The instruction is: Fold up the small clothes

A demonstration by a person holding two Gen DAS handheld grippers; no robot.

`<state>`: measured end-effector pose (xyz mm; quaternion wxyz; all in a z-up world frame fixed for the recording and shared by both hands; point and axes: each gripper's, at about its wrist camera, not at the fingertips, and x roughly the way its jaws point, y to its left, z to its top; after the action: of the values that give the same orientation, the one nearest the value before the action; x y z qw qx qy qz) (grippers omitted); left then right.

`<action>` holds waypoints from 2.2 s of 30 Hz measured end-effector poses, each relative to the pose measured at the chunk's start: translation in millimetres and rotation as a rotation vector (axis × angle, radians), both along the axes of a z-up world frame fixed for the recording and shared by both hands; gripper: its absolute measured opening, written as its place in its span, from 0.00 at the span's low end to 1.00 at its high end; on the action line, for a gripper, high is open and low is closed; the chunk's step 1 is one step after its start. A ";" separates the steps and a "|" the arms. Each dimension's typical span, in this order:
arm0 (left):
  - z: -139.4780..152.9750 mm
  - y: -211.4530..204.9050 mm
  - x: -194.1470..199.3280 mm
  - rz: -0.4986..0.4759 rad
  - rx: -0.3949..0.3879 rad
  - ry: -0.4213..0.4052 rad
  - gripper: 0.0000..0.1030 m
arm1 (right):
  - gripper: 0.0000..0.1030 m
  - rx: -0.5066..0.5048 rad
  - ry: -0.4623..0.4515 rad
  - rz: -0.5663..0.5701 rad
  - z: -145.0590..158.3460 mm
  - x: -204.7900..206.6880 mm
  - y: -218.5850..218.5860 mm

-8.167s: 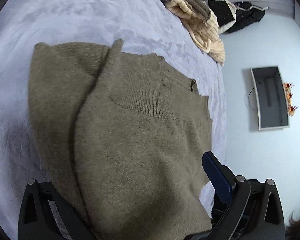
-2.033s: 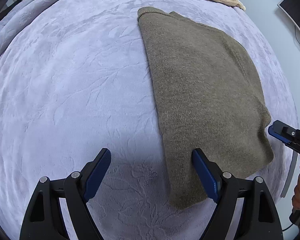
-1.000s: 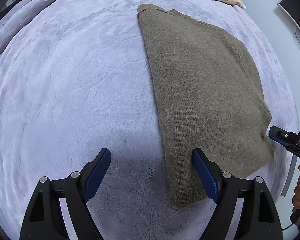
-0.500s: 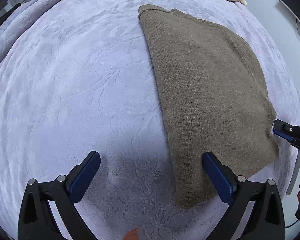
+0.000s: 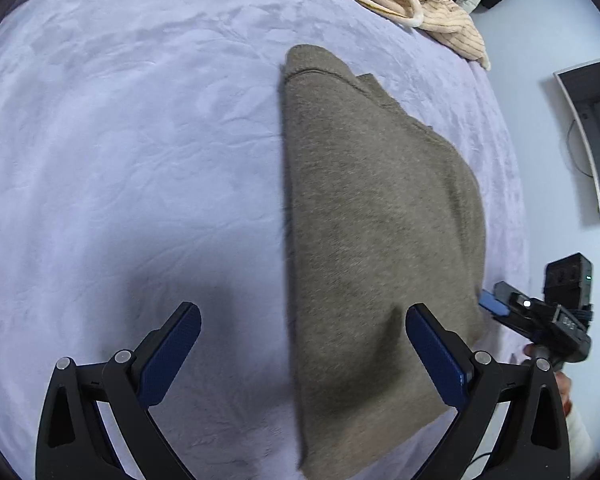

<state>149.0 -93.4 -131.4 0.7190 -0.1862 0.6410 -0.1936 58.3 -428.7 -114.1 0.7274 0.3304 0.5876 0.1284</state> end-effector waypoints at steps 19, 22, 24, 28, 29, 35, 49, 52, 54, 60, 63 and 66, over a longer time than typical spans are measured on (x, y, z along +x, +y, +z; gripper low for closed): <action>7.4 -60.9 14.5 -0.078 -0.044 -0.102 0.45 | 0.30 0.317 0.052 0.024 -41.5 38.1 23.5; 24.3 -52.6 8.3 -0.078 -0.095 -0.106 0.45 | 0.30 0.364 0.037 0.014 -25.8 31.6 33.8; 38.9 -45.4 0.6 -0.089 -0.099 -0.120 0.45 | 0.30 0.373 0.027 0.024 -12.1 26.7 42.7; 69.0 -25.9 -19.5 -0.097 -0.106 -0.149 0.45 | 0.30 0.403 0.023 0.030 11.0 9.4 58.0; 74.9 -18.2 -25.5 -0.095 -0.108 -0.152 0.45 | 0.30 0.414 0.022 0.031 16.2 3.4 63.2; 101.0 29.4 -70.0 -0.079 -0.088 -0.162 0.45 | 0.30 0.476 0.034 0.052 32.1 -32.6 105.6; 31.7 123.4 -155.3 0.049 0.207 -0.022 0.45 | 0.33 0.186 0.205 0.109 -32.1 -79.0 193.0; 43.0 130.6 -160.3 0.073 0.220 -0.045 0.45 | 0.34 0.035 0.167 0.111 -9.9 -75.9 182.0; 52.8 133.7 -166.5 0.068 0.262 -0.074 0.45 | 0.26 -0.068 0.134 0.125 9.7 -74.4 178.2; 70.6 109.4 -183.7 0.011 0.222 -0.100 0.46 | 0.14 -0.120 0.003 0.248 66.1 -96.2 202.2; 59.9 88.5 -189.3 -0.020 0.221 -0.072 0.46 | 0.14 -0.148 0.014 0.345 60.4 -112.8 232.2; 49.4 81.0 -196.6 -0.037 0.278 -0.097 0.45 | 0.14 -0.260 0.048 0.379 42.8 -129.8 238.1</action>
<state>-47.6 -12.4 -82.0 0.7644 -0.0634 0.6294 -0.1247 -71.5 -190.6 -71.3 0.7125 0.1206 0.6679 0.1780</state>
